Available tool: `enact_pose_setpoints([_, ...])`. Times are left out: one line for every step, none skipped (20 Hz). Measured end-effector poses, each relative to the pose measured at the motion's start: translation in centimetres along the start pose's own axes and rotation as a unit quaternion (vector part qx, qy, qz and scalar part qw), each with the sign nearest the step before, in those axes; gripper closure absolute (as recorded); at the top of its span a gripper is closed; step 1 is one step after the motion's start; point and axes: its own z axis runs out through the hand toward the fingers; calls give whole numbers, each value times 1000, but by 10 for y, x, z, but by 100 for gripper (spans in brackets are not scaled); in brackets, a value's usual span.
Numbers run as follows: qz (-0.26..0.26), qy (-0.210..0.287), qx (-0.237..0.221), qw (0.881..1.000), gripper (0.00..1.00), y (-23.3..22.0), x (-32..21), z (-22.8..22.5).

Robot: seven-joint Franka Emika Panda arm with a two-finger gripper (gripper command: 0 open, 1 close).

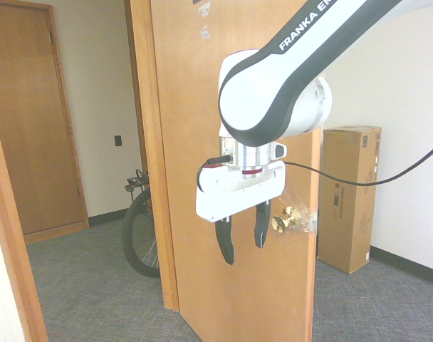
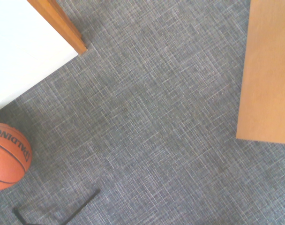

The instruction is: Close the door

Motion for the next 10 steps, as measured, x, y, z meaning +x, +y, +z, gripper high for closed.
enact_pose_setpoints([0,0,0,1000,0,0,0,0])
enact_pose_setpoints([-2,0,2,1000,0,2,2,-1])
enact_pose_setpoints([-2,0,2,1000,0,2,2,-2])
enact_pose_setpoints([-2,0,4,1000,0,3,3,-3])
enact_pose_setpoints([-2,-1,8,1000,0,4,4,-5])
enact_pose_setpoints([-3,-2,11,1000,0,6,4,-7])
enact_pose_setpoints([-2,-1,13,1000,0,11,5,-9])
enact_pose_setpoints([1,-2,15,1000,0,18,4,-10])
enact_pose_setpoints([4,-4,16,1000,0,26,3,-13])
enact_pose_setpoints([9,-5,18,1000,0,35,3,-17])
